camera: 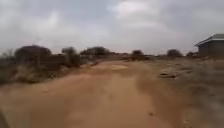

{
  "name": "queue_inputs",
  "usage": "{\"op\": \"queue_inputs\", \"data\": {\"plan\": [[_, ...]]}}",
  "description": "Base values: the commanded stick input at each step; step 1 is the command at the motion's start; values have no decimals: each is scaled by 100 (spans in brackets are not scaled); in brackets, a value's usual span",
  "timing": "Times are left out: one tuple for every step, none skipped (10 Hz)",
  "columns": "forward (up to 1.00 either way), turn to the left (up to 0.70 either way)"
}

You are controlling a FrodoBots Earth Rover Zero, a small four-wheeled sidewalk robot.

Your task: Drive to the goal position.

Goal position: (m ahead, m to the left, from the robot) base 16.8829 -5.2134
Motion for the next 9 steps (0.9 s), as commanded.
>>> {"op": "queue_inputs", "data": {"plan": [[50,0],[50,0],[50,0],[50,0],[50,0],[50,0],[50,0],[50,0],[50,0]]}}
